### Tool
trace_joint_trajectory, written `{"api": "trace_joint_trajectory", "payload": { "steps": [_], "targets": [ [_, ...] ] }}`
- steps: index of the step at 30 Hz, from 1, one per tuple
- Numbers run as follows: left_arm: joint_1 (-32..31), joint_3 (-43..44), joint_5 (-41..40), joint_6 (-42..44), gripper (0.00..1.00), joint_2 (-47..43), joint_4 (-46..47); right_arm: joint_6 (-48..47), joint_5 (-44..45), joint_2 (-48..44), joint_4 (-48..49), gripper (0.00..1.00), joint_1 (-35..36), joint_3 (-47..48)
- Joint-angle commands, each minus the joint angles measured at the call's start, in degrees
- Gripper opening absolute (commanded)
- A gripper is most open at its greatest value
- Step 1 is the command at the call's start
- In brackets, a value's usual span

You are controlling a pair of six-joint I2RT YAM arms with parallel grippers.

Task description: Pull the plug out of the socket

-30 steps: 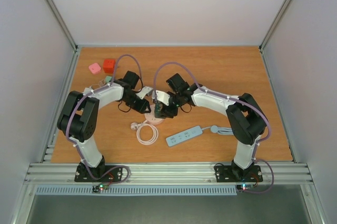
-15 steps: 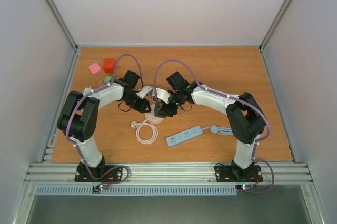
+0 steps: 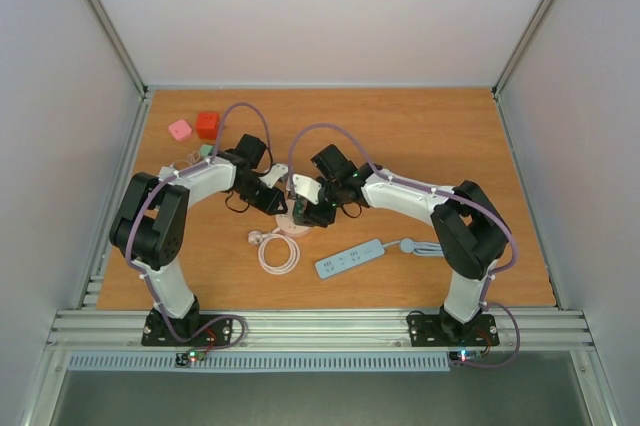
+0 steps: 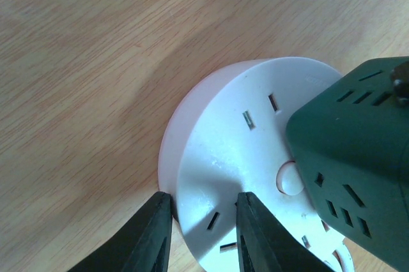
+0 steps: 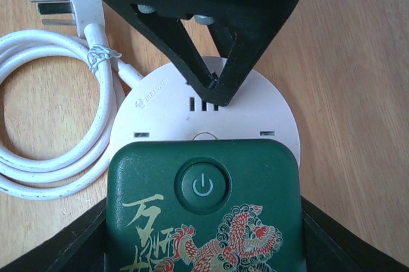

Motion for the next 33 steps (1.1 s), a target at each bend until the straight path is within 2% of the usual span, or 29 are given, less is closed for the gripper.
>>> {"api": "trace_joint_trajectory", "payload": {
  "steps": [1, 9, 17, 23, 29, 33],
  "targets": [
    [0.19, -2.52, -16.04, 1.15, 0.30, 5.87, 1.35, 5.29, -5.10, -0.99, -0.49, 0.03, 0.35, 5.71],
    [-0.60, -2.54, -17.18, 1.07, 0.30, 6.31, 1.58, 12.03, -9.41, 2.77, -5.05, 0.02, -1.43, 12.39],
    [-0.60, -2.29, -16.83, 0.65, 0.30, 6.47, 1.50, 5.56, -3.54, -0.34, -1.00, 0.02, -0.85, 5.68],
    [0.41, -1.56, -9.13, -0.32, 0.32, 0.64, 4.10, 5.98, -3.31, -0.95, -0.28, 0.02, -0.81, 2.37],
    [2.26, -5.51, -1.22, -0.80, 0.44, -11.33, 12.99, 7.20, -3.47, -1.72, 0.67, 0.02, -0.89, 0.47],
    [4.82, -12.25, 6.56, -0.95, 0.64, -19.70, 22.08, 7.47, -3.90, -2.35, 0.76, 0.02, -0.90, -0.48]
  ]
}}
